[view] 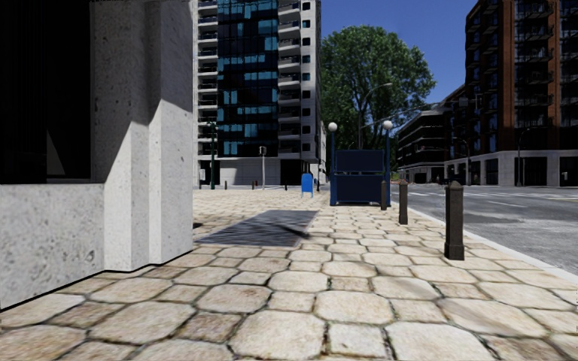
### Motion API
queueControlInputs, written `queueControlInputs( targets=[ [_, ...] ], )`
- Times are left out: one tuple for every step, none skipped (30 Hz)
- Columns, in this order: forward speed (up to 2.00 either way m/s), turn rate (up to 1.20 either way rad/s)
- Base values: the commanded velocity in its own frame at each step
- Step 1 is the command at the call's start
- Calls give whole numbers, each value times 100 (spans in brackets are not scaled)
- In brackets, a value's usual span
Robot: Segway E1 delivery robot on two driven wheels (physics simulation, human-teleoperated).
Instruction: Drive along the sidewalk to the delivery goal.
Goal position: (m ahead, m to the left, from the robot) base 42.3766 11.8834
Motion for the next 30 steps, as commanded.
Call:
queueControlInputs(
  targets=[
    [200,0],
    [200,0],
    [200,0],
    [200,0],
    [200,0],
    [200,0],
    [200,0],
    [200,0],
    [200,0],
    [200,0],
    [200,0],
    [200,0],
    [200,0],
    [200,0],
    [200,0],
    [200,0],
    [200,0],
    [200,0],
    [200,0],
    [200,0],
    [200,0],
    [200,0],
    [200,0],
    [200,0],
    [200,0],
    [200,0],
    [200,0],
    [200,0],
    [200,0],
    [200,0]
  ],
)
